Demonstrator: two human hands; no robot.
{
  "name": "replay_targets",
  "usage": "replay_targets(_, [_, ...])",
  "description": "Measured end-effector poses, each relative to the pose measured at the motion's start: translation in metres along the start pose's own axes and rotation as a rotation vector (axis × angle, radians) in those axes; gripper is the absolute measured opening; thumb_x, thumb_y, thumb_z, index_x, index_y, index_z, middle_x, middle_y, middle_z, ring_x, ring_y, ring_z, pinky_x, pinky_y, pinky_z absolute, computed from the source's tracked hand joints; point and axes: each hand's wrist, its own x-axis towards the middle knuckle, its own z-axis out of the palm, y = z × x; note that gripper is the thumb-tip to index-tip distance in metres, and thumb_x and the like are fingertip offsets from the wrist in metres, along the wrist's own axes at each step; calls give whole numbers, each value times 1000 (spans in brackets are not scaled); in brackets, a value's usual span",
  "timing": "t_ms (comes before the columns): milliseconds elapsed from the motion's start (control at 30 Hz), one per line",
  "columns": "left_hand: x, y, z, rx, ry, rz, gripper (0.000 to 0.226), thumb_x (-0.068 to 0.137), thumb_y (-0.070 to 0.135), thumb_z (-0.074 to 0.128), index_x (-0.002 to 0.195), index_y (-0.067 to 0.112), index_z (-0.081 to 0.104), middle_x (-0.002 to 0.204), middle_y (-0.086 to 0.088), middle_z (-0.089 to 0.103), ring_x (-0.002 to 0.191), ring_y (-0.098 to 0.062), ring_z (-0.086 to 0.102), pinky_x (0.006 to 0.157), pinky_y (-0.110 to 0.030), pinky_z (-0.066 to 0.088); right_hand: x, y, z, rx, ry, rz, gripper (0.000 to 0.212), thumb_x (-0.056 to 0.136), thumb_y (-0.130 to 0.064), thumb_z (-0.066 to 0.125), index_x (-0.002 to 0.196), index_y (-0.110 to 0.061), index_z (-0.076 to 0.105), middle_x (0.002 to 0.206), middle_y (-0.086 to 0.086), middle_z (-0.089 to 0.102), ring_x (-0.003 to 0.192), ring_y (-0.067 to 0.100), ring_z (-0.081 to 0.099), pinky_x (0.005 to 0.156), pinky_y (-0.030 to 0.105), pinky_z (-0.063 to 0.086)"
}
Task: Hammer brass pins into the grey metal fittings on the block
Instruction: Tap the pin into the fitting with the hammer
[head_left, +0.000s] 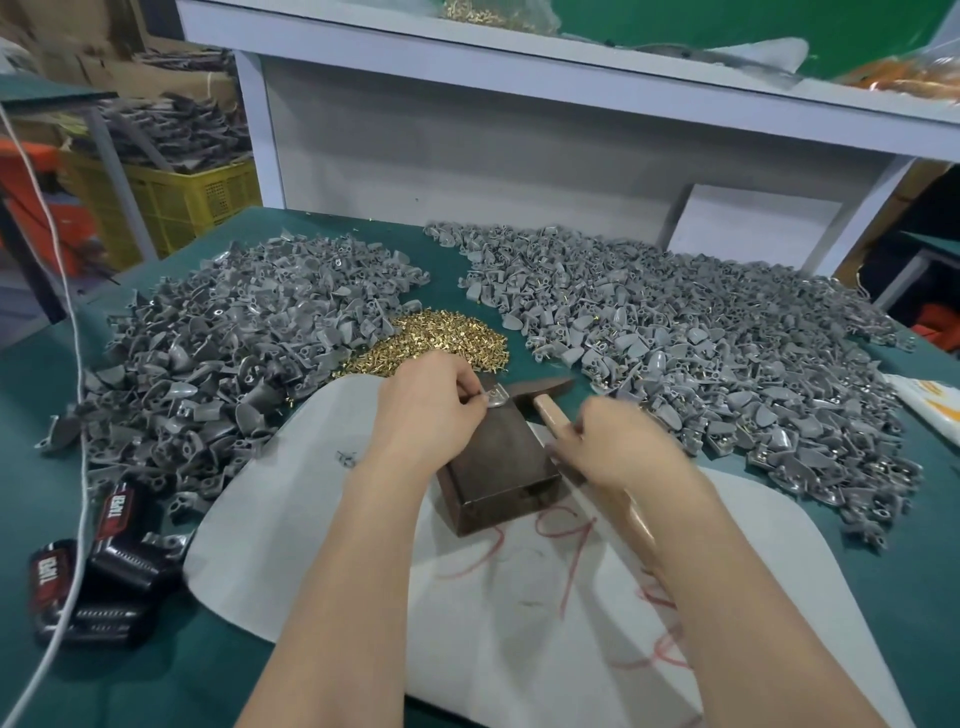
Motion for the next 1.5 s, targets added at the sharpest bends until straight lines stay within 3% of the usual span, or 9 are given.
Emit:
replay_targets(267, [0, -1, 0, 2, 5, -12, 18, 85, 20, 67, 71, 27, 58, 74, 7, 59, 84, -20, 62, 79, -37, 53, 1, 16, -17, 455, 62, 43, 12, 90, -13, 55, 98, -4, 55, 84, 12, 66, 66, 20, 68, 66, 39, 58])
replay_targets(367, [1, -1, 1, 4, 9, -9, 17, 85, 20, 68, 71, 25, 59, 72, 7, 58, 85, -22, 63, 78, -38, 53, -7, 17, -31, 435, 274, -32, 17, 92, -24, 54, 106, -15, 56, 82, 5, 66, 57, 15, 59, 53, 28, 46])
replay_targets(500, [2, -1, 1, 2, 24, 8, 6, 84, 21, 69, 78, 20, 67, 73, 4, 59, 87, -26, 63, 79, -37, 52, -37, -2, -27, 394, 659, -284, 47, 92, -22, 57, 136, -37, 46, 113, -6, 68, 79, 8, 57, 78, 30, 51])
replay_targets(667, [1, -3, 1, 4, 34, -3, 4, 83, 19, 69, 82, 16, 72, 76, -2, 62, 88, -29, 63, 78, -35, 51, -45, -11, -16, 168, 462, -299, 49, 94, -26, 54, 135, -49, 41, 116, -6, 66, 97, 22, 64, 83, 34, 51])
replay_targets(800, [2, -3, 1, -9, 32, -5, 6, 84, 18, 68, 81, 15, 72, 74, 0, 59, 86, -28, 62, 76, -34, 51, -45, -6, -28, 372, 662, -318, 50, 94, -23, 55, 136, -45, 41, 124, -21, 58, 99, 6, 62, 89, 24, 48])
replay_targets(933, [1, -1, 1, -1, 36, -17, 8, 83, 16, 67, 77, 18, 71, 69, 2, 57, 84, -27, 62, 74, -34, 50, -48, -8, -15, 93, 414, -306, 49, 95, -28, 50, 138, -48, 37, 120, -8, 64, 99, 20, 63, 84, 34, 52])
replay_targets(1067, [1, -1, 1, -20, 49, 9, 8, 85, 18, 69, 82, 12, 73, 74, 0, 60, 85, -27, 62, 76, -35, 52, -46, -7, -27, 334, 634, -350, 48, 95, -23, 50, 137, -45, 41, 133, -23, 52, 116, 8, 56, 100, 31, 45])
replay_targets(1367, [1, -1, 1, -10, 50, -7, 7, 84, 18, 69, 81, 14, 73, 72, 0, 58, 83, -27, 60, 71, -31, 47, -48, -11, -22, 282, 614, -338, 48, 94, -23, 52, 136, -45, 42, 127, -13, 60, 107, 14, 61, 90, 32, 49])
replay_targets(1500, [1, -2, 1, -20, 33, -46, 13, 83, 20, 70, 72, 24, 64, 74, 2, 59, 86, -26, 62, 76, -34, 51, -49, -13, -15, 164, 373, -325, 49, 93, -23, 54, 135, -45, 43, 120, -9, 64, 100, 21, 63, 86, 35, 51])
